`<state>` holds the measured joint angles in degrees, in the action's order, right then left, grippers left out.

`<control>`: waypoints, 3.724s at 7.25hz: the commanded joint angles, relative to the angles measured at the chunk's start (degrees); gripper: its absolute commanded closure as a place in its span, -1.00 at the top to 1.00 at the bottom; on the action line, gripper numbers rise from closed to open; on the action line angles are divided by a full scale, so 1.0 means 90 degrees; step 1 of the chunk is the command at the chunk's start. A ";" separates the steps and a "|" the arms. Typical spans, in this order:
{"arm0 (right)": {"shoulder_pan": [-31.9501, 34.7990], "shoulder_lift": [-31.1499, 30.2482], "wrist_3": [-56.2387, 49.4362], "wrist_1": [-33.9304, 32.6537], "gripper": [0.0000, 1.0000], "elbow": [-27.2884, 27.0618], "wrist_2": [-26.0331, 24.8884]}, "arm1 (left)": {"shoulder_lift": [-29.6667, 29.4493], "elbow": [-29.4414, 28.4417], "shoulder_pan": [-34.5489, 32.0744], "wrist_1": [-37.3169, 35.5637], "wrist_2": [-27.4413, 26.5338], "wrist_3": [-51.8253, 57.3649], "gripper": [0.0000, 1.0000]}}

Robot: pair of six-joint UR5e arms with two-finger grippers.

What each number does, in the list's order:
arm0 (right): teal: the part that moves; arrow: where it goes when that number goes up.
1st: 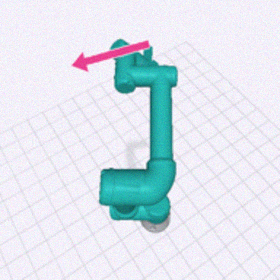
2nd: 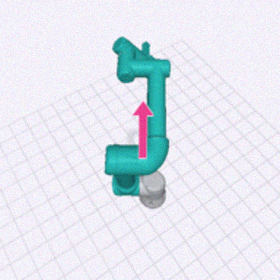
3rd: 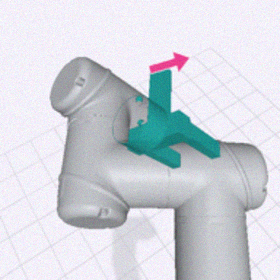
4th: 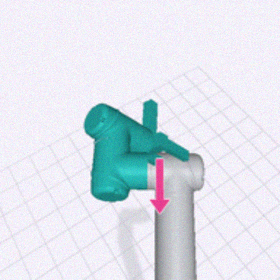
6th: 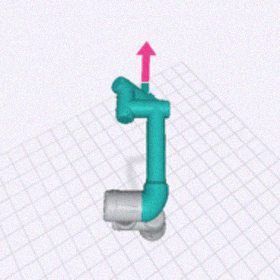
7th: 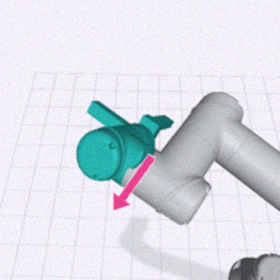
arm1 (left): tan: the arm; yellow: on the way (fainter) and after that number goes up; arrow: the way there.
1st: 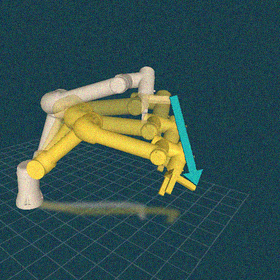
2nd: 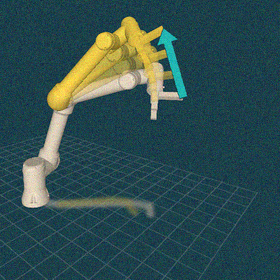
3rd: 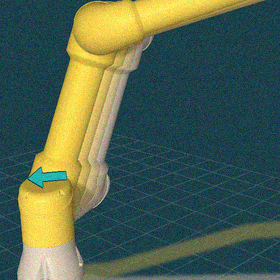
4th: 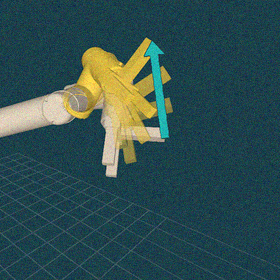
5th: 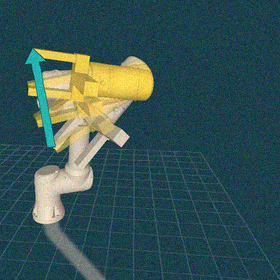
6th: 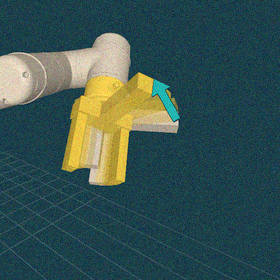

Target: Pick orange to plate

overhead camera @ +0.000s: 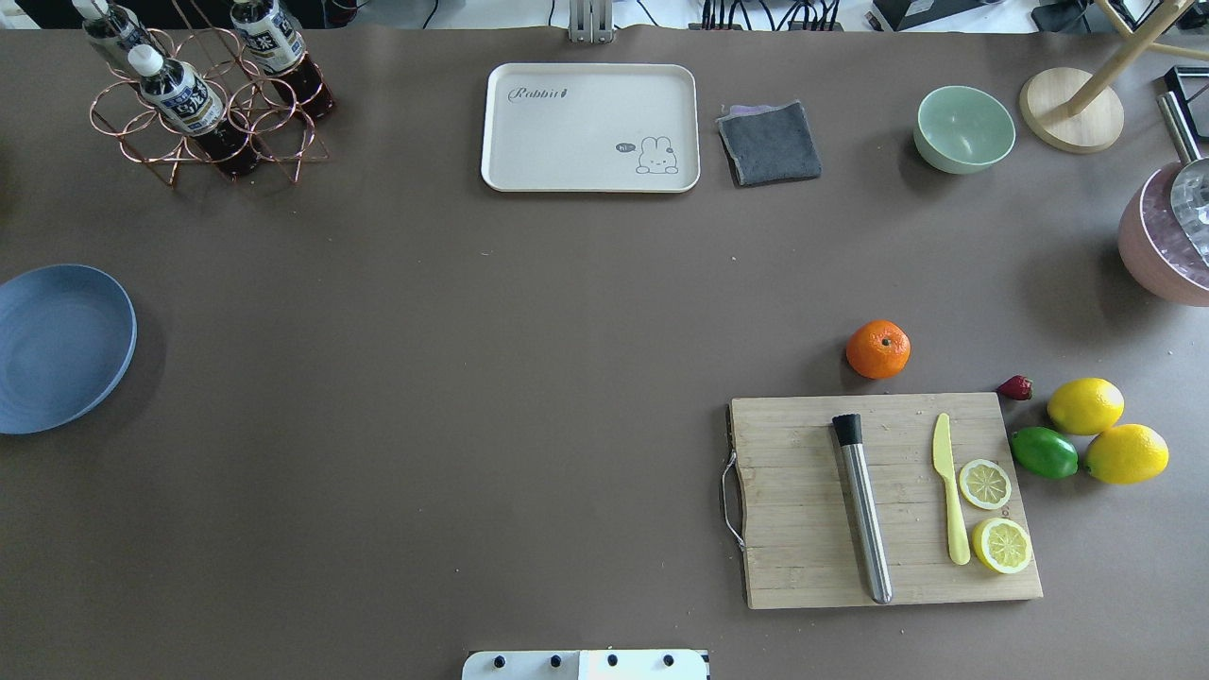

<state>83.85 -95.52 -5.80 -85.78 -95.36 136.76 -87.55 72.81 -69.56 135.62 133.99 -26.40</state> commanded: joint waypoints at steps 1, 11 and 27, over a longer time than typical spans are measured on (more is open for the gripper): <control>0.0000 0.0007 0.0048 -0.0010 1.00 -0.0097 0.0029 | 0.0020 0.0083 0.0004 0.0018 0.0063 -0.0026 -1.00; -0.3579 0.1333 0.6499 0.1455 1.00 -0.1387 -0.1012 | -0.1412 0.3570 0.4225 -0.0263 -0.2401 -0.7463 -1.00; -0.4707 0.2000 0.6621 0.1475 -0.99 -0.0341 -0.2169 | -0.2480 0.3296 0.5336 -0.1105 -0.3823 -0.7858 0.73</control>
<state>41.48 -77.54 53.57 -72.51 -97.83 116.98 -109.86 102.12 -21.48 125.62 99.58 -97.11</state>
